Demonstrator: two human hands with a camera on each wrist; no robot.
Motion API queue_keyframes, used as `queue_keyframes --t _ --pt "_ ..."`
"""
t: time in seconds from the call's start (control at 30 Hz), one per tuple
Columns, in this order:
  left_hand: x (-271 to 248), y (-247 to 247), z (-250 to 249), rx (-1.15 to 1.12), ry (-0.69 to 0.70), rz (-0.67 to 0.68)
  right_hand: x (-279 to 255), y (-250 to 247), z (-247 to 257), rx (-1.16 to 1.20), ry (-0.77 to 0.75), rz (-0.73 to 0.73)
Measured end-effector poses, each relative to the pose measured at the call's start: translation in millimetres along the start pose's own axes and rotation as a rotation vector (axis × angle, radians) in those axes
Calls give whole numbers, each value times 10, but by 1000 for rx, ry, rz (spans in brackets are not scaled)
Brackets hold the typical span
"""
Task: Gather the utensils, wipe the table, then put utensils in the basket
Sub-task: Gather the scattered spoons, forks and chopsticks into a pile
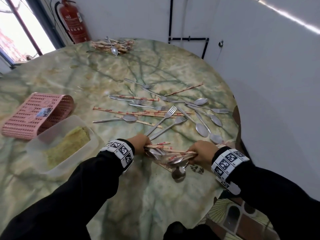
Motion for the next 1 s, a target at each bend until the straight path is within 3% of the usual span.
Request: queue_keyframes --t 0.17,0.3,0.43,0.53,0.63,0.77,0.87,1.0 --pt "-123 -78 87 -65 34 -3 -183 189 -19 -25 -3 91" --pt "-180 -195 126 -176 87 -51 -372 77 -83 61 -3 58" --pt "-159 -359 1 -447 115 -123 -551 -260 -461 215 140 -93" --pt "-93 -454 -270 -664 98 -167 -588 -424 -779 480 257 -211" --pt "95 -557 -590 -809 61 -279 -526 -471 -1100 495 382 -336" --pt "474 -600 -915 -673 -53 -441 -342 -517 -1259 444 290 -307" --pt "740 -560 -1106 -433 -115 -454 -177 -602 -1333 291 143 -232" --pt "939 -473 -1259 -229 -161 -419 -64 -588 -1404 68 35 -22"
Point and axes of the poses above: each hand's wrist, its own x-axis towards the middle knuckle, its own y-axis out of the palm, z = x × y, the point moved 5 cm from there along x, towards the middle knuckle, and after that the axes turned 8 degrees about -z, right-handed, at the moved point
